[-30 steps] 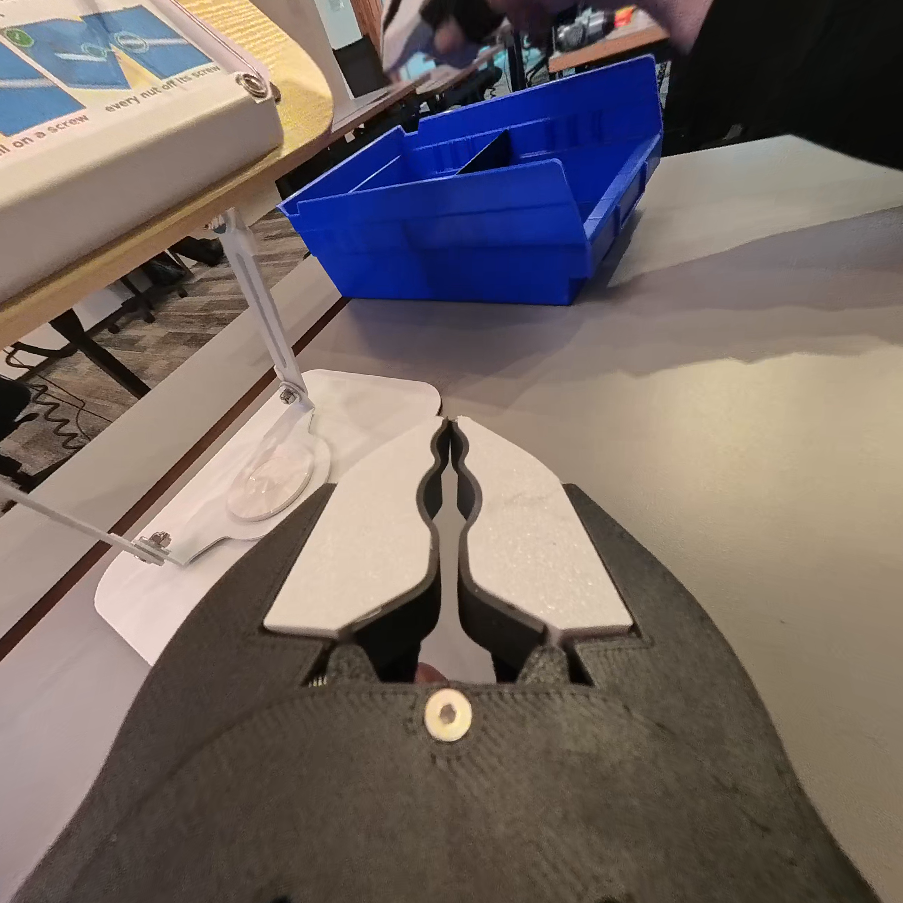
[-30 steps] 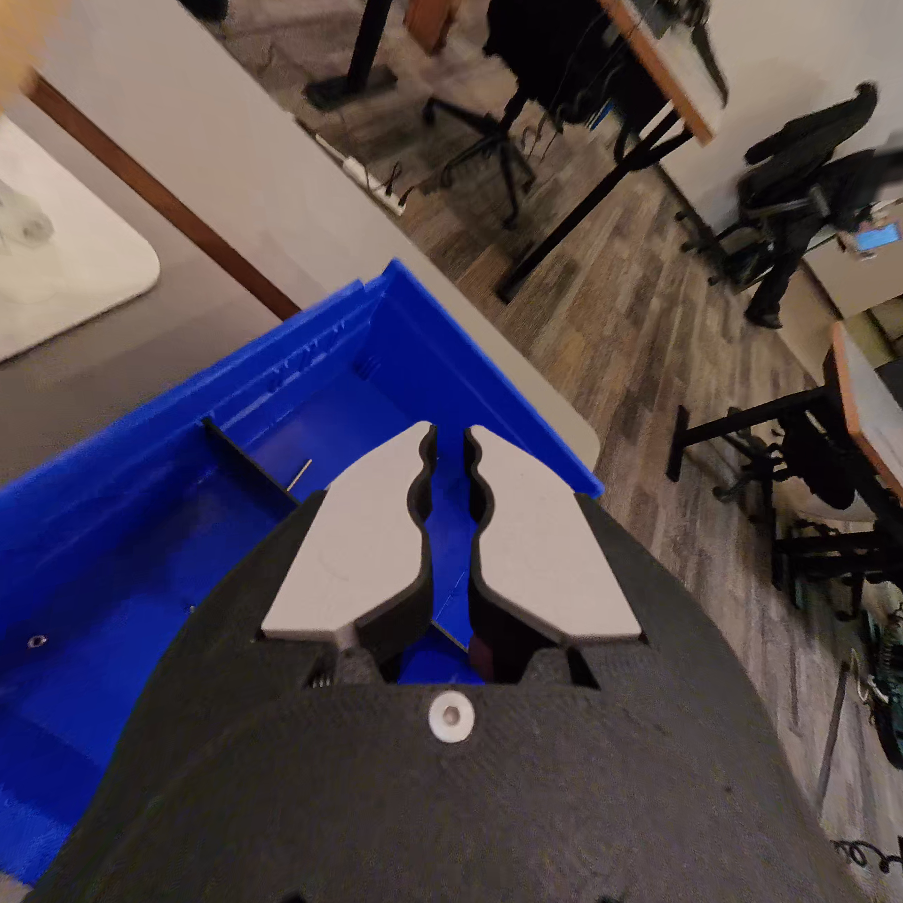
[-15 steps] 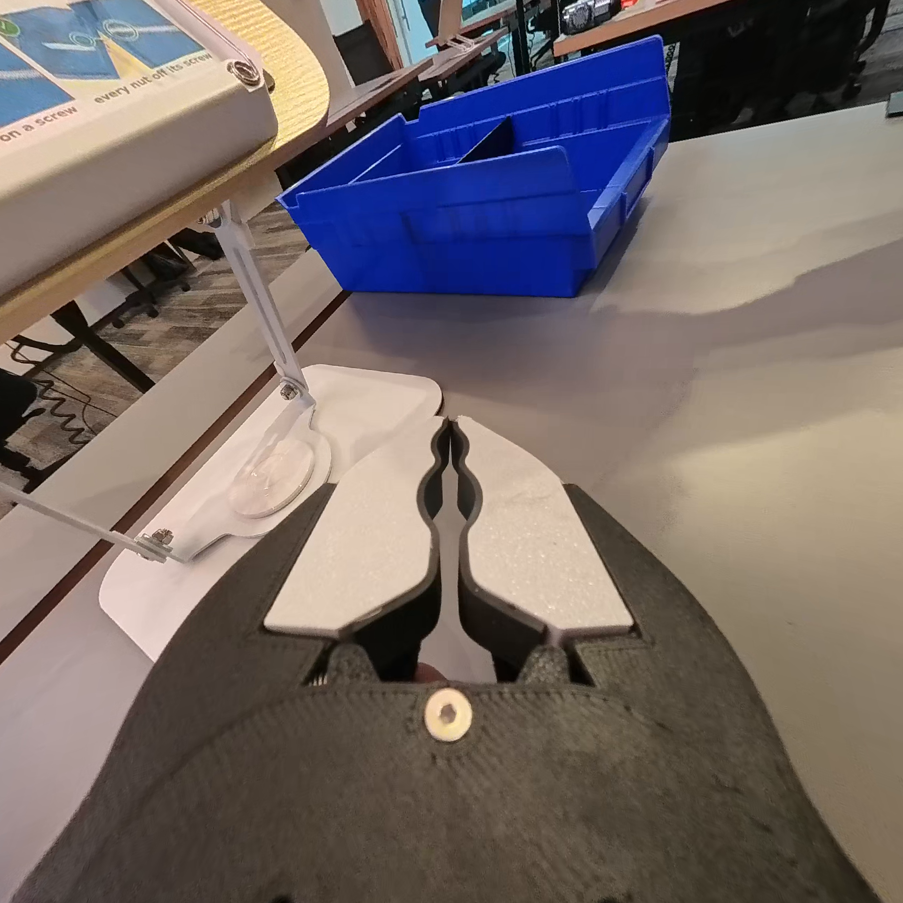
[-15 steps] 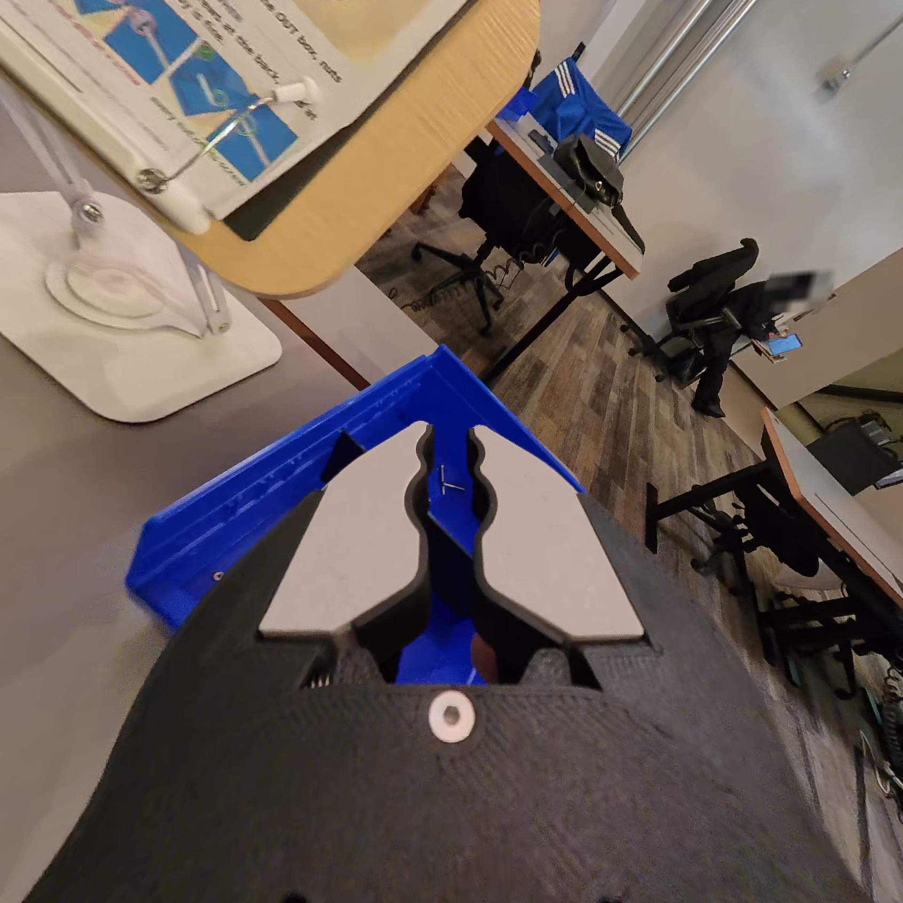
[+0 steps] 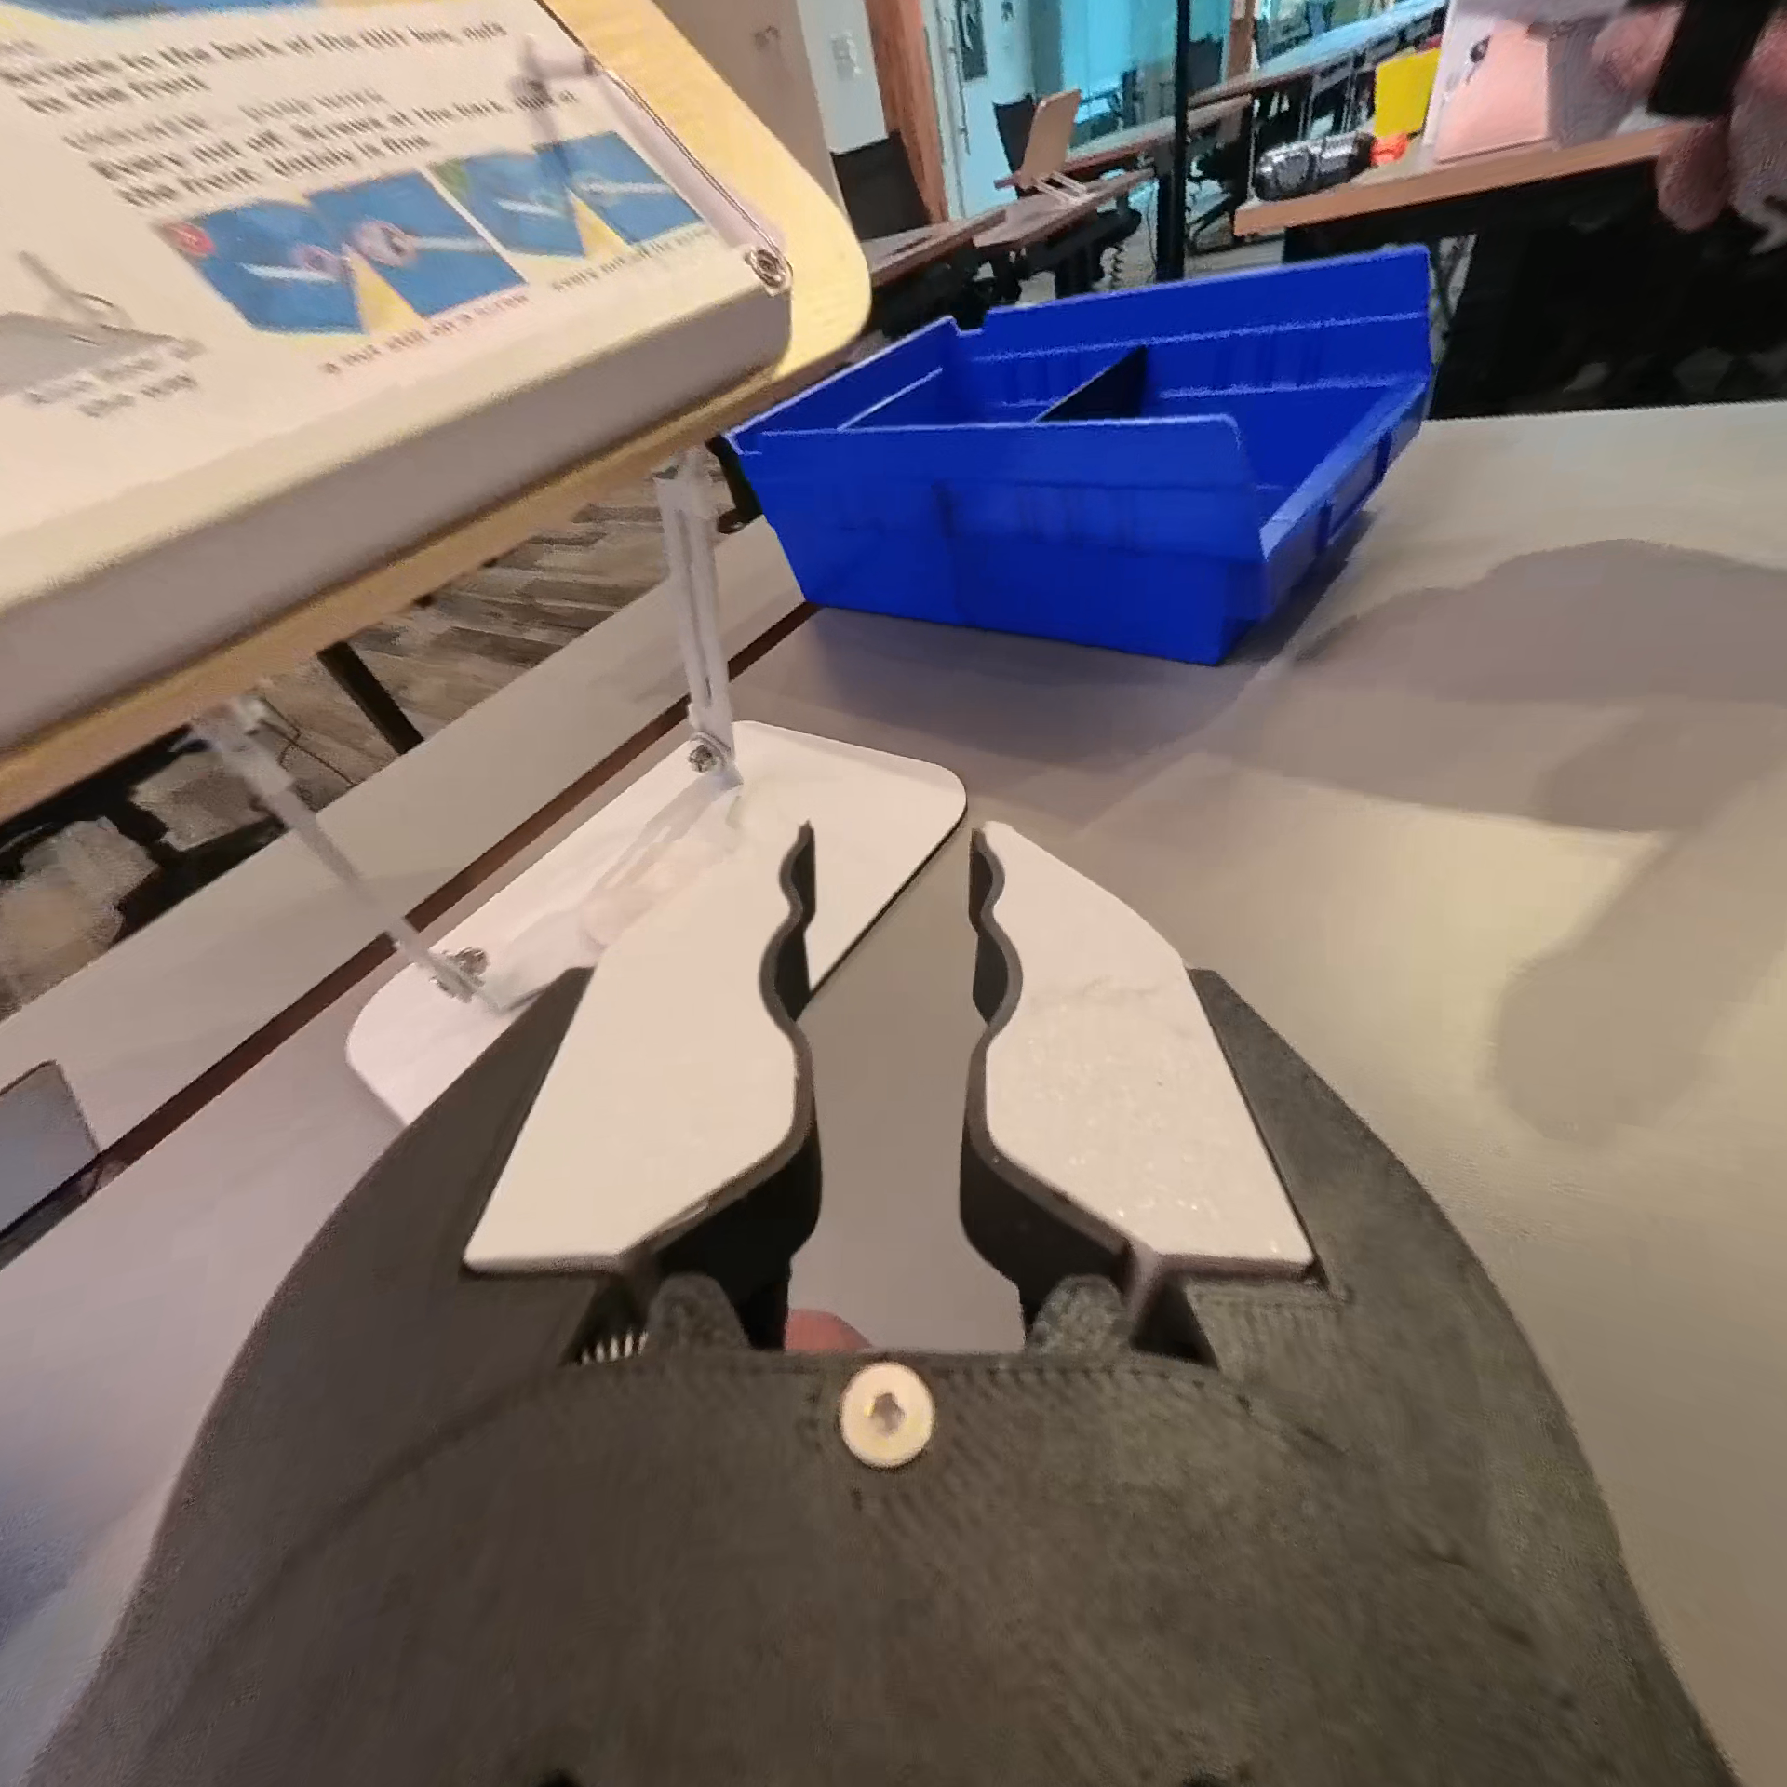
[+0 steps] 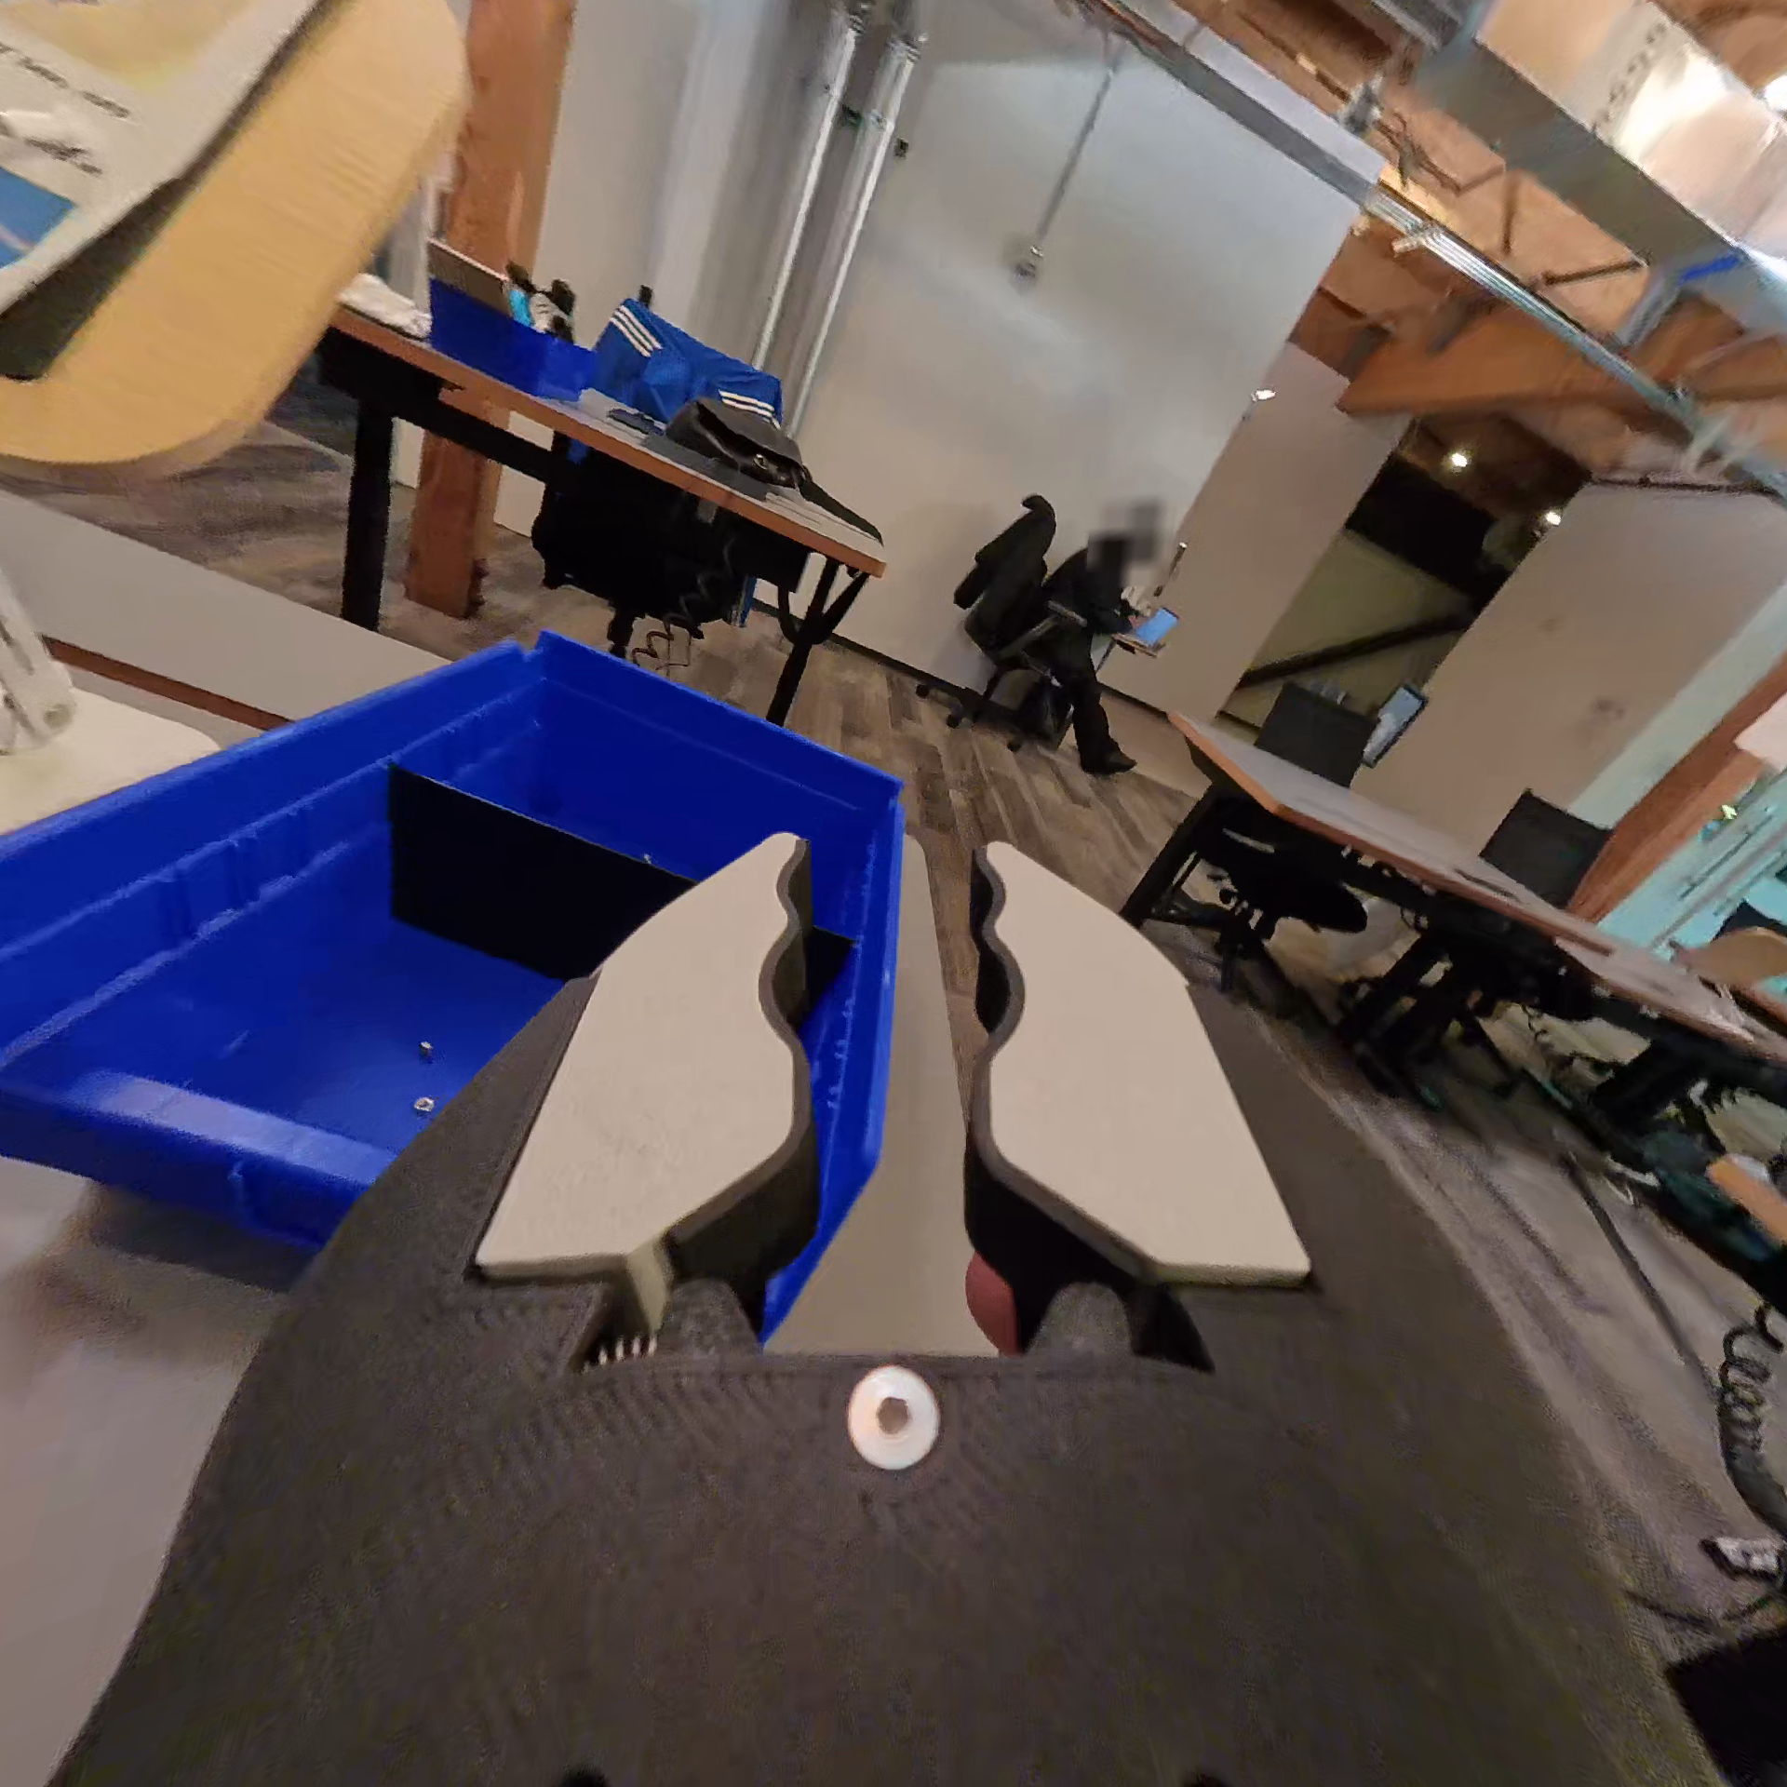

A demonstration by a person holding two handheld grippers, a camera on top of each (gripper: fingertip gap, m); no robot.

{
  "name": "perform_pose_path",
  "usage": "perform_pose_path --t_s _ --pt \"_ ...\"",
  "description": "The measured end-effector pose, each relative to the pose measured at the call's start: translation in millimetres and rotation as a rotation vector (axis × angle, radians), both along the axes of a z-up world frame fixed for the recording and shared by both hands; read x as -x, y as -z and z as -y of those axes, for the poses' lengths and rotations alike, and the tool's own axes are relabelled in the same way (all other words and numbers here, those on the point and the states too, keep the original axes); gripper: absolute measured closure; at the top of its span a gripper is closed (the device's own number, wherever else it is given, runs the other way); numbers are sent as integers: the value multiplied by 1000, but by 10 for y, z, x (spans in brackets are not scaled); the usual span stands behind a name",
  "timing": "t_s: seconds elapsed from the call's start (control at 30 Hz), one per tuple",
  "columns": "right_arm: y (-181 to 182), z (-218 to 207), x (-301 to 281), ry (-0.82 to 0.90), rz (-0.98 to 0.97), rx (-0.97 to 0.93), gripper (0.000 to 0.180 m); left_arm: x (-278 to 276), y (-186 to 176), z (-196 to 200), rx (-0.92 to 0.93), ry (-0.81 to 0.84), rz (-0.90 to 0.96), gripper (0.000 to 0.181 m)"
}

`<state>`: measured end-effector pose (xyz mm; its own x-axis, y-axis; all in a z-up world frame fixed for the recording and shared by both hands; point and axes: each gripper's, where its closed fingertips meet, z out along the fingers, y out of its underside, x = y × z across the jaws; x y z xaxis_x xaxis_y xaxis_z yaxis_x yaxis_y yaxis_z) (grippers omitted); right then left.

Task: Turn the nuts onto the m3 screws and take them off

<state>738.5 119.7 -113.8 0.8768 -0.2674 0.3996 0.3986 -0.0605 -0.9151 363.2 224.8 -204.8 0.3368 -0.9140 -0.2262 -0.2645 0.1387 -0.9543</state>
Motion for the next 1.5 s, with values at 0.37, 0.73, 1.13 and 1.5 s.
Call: perform_pose_path --t_s 0.37,0.73,1.13,1.5 --pt "748 -243 -214 -28 -220 277 119 997 -216 -16 -78 -233 29 150" --pt "1115 -410 -492 35 -325 411 144 1843 -430 -122 -76 -401 88 150" --pt "1151 -447 -445 -36 -403 432 173 3579 -743 -656 -70 -815 33 142" --pt "1152 -442 -445 -43 -398 437 173 4103 -189 -1098 241 -868 19 123"
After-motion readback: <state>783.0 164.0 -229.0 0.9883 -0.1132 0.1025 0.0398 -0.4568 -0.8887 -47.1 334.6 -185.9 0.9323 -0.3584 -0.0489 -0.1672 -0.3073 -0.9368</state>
